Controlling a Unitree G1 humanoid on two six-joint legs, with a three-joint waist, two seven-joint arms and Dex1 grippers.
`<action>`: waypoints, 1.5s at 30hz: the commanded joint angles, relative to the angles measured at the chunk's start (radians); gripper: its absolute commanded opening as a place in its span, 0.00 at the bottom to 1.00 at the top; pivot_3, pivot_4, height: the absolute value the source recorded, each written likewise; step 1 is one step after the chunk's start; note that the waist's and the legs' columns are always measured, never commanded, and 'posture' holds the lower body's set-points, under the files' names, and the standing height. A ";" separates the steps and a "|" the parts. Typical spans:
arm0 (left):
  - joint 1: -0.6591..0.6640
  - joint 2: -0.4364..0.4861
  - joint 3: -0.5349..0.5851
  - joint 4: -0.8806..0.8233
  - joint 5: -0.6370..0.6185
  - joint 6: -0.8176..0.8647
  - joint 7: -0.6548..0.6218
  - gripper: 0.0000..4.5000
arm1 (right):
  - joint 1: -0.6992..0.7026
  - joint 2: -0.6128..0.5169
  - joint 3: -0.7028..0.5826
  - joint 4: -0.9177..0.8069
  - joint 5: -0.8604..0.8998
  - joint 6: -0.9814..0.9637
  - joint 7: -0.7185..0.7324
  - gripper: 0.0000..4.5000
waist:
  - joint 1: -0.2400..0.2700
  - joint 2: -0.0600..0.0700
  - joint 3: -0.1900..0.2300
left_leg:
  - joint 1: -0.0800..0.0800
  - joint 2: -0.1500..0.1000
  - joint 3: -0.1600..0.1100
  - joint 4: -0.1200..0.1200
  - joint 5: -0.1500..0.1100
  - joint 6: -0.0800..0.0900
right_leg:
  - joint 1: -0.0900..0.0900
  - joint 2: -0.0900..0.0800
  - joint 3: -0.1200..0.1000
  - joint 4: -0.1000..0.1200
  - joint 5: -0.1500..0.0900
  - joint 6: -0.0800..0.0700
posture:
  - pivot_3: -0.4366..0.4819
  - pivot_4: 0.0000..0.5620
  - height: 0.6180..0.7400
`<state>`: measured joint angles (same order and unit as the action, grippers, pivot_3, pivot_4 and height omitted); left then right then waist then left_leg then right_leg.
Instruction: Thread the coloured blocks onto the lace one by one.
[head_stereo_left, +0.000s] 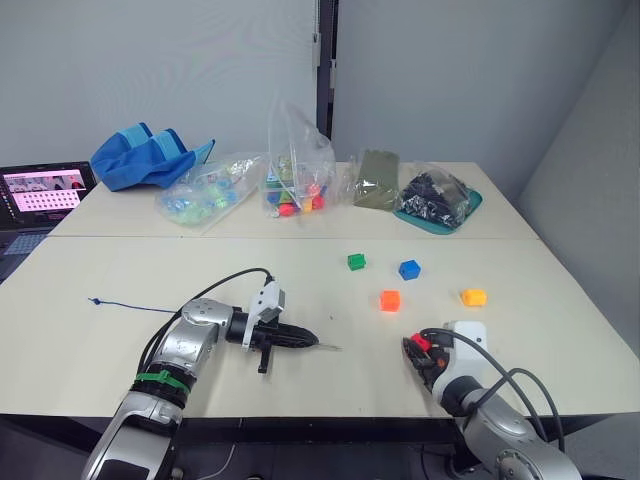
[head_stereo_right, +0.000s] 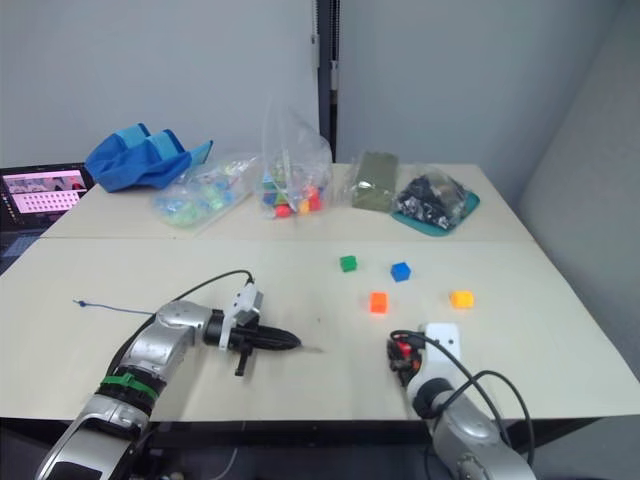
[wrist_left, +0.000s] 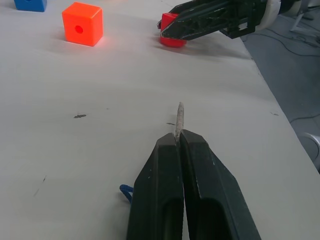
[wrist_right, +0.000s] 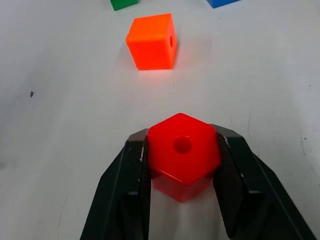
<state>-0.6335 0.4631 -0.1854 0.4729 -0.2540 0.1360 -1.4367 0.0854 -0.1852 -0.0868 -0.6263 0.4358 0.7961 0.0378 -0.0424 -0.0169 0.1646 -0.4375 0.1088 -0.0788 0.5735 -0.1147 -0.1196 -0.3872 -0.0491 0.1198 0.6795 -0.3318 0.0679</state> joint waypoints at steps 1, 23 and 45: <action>-0.007 -0.001 0.006 -0.015 -0.002 -0.010 -0.002 0.00 | 0.005 -0.018 -0.004 -0.049 0.018 0.021 0.021 0.37 | 0.000 0.000 0.000 | 0.000 0.000 0.000 0.000 0.000 0.000 | 0.000 0.000 0.000 0.000 0.000 0.000 | 0.48 0.27 1.00; 0.135 0.013 0.059 -0.222 -0.058 0.068 0.109 0.00 | -0.763 -1.010 0.455 0.141 0.022 0.270 0.933 0.99 | -0.001 0.000 0.001 | 0.000 0.000 0.001 0.000 0.000 0.001 | -0.001 -0.001 0.000 -0.003 0.000 0.000 | 0.48 0.27 1.00; 0.211 0.043 0.064 -0.344 -0.082 0.116 0.170 0.00 | -0.957 -0.817 0.773 0.445 -0.414 0.040 1.237 0.99 | 0.003 0.001 0.002 | -0.001 0.000 0.001 0.001 0.000 0.000 | -0.001 -0.001 0.000 -0.002 0.000 0.000 | 0.48 0.27 1.00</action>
<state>-0.4172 0.5038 -0.1317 0.1611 -0.3175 0.2603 -1.2682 -0.8721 -1.0006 0.7105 -0.1754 0.0398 0.8424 1.2655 -0.0395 -0.0162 0.1662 -0.4383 0.1089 -0.0778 0.5741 -0.1150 -0.1193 -0.3887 -0.0498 0.1198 0.6772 -0.3320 0.0681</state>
